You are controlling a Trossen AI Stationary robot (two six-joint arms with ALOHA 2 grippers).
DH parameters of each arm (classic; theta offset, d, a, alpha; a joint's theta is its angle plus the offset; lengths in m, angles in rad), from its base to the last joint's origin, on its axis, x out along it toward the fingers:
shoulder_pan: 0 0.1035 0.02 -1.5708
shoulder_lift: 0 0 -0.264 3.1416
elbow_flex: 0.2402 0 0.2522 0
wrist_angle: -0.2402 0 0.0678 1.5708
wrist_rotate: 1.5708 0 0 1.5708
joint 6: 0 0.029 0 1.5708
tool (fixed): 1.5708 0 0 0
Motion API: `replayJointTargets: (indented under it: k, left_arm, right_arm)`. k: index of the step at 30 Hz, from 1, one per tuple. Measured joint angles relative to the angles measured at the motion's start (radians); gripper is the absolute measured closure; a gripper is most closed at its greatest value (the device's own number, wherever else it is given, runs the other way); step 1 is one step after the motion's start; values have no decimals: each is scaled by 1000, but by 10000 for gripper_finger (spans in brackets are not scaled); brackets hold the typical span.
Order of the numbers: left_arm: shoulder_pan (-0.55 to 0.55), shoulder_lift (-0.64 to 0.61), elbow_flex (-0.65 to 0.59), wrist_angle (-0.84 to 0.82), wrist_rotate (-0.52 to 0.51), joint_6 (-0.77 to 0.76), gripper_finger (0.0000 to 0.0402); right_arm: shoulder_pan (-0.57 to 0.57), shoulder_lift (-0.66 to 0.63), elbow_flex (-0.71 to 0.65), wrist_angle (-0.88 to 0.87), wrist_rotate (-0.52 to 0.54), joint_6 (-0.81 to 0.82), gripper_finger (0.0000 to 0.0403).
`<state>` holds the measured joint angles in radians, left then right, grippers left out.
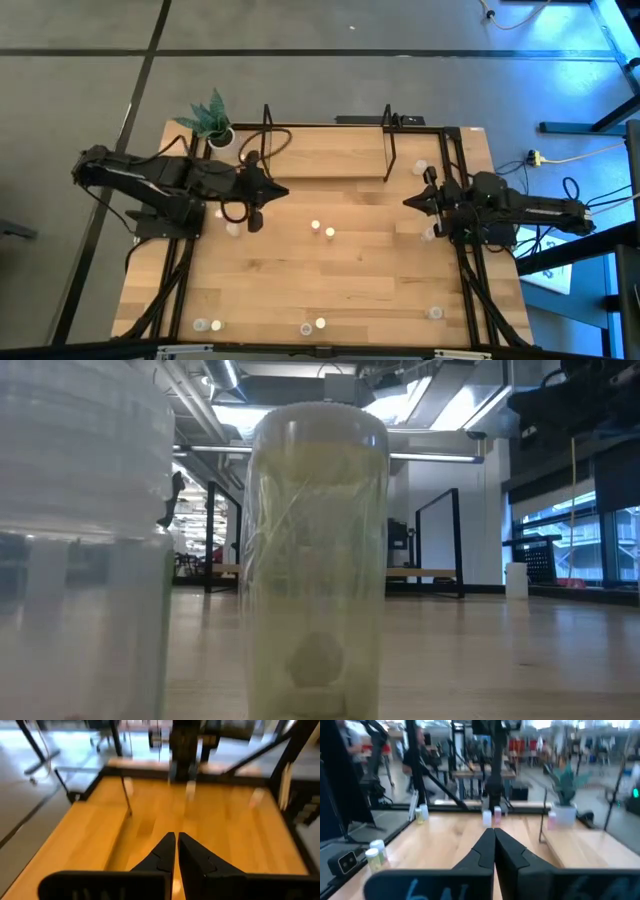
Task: Pick and place medicine bottles onto shelf by color
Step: Put the bottom right pink pill bottle on the shelf
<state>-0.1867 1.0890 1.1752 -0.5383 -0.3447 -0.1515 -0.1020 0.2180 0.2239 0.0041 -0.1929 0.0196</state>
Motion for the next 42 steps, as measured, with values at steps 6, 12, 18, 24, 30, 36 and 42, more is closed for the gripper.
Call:
replayJointTargets:
  k: [6, 12, 18, 24, 30, 36, 42]
  left_arm:
    - [5, 95, 108, -167, 0, -15, 388]
    - [-20, 124, 122, -221, 30, -75, 388]
    - [-33, 125, 122, -242, 37, -162, 388]
    - [-33, 131, 122, -290, 36, -237, 388]
    - [-32, 150, 122, -333, 37, -346, 388]
    - [-32, 184, 122, -396, 126, -421, 388]
    - [-44, 208, 122, -389, 134, -473, 388]
  right_arm:
    - [0, 100, 170, -240, 37, 63, 397]
    - [0, 243, 292, -346, 35, 137, 397]
    - [0, 382, 368, -356, 8, 129, 397]
    - [0, 458, 388, -350, 8, 128, 397]
    - [0, 475, 389, -383, 8, 32, 397]
    - [0, 474, 389, -369, 8, 2, 397]
    - [0, 474, 389, -376, 8, 2, 397]
